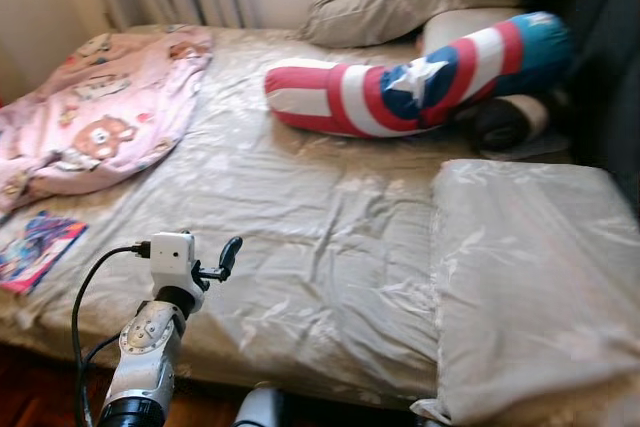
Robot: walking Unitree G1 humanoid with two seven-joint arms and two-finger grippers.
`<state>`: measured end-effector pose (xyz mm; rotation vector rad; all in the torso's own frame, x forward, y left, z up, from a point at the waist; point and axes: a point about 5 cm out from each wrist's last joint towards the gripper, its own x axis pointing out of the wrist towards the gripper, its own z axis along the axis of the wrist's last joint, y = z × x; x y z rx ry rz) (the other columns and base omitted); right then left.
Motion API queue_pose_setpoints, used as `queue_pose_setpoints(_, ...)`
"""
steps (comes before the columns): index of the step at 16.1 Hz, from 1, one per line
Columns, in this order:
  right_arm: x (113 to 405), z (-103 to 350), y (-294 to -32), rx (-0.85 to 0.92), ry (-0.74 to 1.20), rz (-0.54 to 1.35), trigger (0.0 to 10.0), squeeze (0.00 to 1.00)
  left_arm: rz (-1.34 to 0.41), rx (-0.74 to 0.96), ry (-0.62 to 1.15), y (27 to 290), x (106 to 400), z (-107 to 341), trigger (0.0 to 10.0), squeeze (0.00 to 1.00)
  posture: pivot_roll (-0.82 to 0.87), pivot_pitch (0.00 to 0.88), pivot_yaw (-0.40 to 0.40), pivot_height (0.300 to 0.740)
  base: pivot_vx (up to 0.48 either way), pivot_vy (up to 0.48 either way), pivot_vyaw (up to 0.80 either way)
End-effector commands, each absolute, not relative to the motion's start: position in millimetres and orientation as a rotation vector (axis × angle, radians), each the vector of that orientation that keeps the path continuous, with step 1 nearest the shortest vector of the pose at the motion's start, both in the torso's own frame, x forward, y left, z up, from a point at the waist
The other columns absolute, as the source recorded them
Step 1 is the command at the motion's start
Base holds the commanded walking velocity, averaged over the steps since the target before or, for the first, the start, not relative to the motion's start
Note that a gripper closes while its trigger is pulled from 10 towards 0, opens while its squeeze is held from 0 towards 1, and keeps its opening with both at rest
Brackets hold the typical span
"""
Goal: Clean up the room
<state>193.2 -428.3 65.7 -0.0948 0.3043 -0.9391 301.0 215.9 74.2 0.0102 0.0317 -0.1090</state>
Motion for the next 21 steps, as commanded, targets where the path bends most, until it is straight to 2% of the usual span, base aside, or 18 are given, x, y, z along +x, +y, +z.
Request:
queue_pose_setpoints(1,199.4,78.8,-430.4,-0.142,0.233,-0.913,10.0,0.0,-0.102,0.007,0.036,219.8,300.7,73.6,10.0,0.0,-0.01,0.055,0.039,0.661,0.0,0.0,0.0)
queue_pose_setpoints(4,226.5,76.3,-402.2,-0.145,0.171,-0.717,10.0,0.0,-0.111,-0.023,0.067,212.3,301.1,64.2,10.0,0.0,-0.02,0.04,0.033,0.661,0.0,0.0,0.0)
queue_pose_setpoints(6,245.6,57.8,-360.6,-0.131,0.169,-0.519,10.0,0.0,-0.105,-0.052,0.127,206.7,299.6,49.6,10.0,0.0,-0.02,0.03,0.024,0.661,0.0,0.0,0.0)
queue_pose_setpoints(7,247.6,41.7,-342.9,-0.152,0.243,-0.469,10.0,0.0,-0.114,-0.041,0.159,203.4,298.0,42.2,10.0,0.0,-0.02,0.026,0.018,0.671,0.0,0.0,0.0)
queue_pose_setpoints(9,247.9,7.1,-293.6,-0.069,0.334,-0.327,10.0,0.0,-0.131,-0.047,0.243,192.4,292.5,24.2,10.0,0.0,-0.01,0.014,0.009,0.691,0.0,0.0,0.0)
queue_pose_setpoints(12,242.3,-21.9,-251.1,0.012,0.469,-0.212,10.0,0.0,-0.127,-0.051,0.354,186.0,281.7,2.8,10.0,0.0,-0.01,0.0,-0.002,0.716,0.0,0.0,0.0)
queue_pose_setpoints(14,237.5,-32.7,-237.5,0.022,0.543,-0.172,10.0,0.0,-0.099,-0.057,0.442,187.8,274.0,-10.6,10.0,0.0,-0.01,0.0,-0.008,0.74,0.0,0.0,0.0)
queue_pose_setpoints(21,224.3,-51.6,-219.2,0.089,0.686,-0.168,10.0,0.0,-0.038,-0.054,0.655,187.8,247.8,-41.0,10.0,0.0,-0.01,0.0,-0.018,0.74,0.0,0.0,0.0)
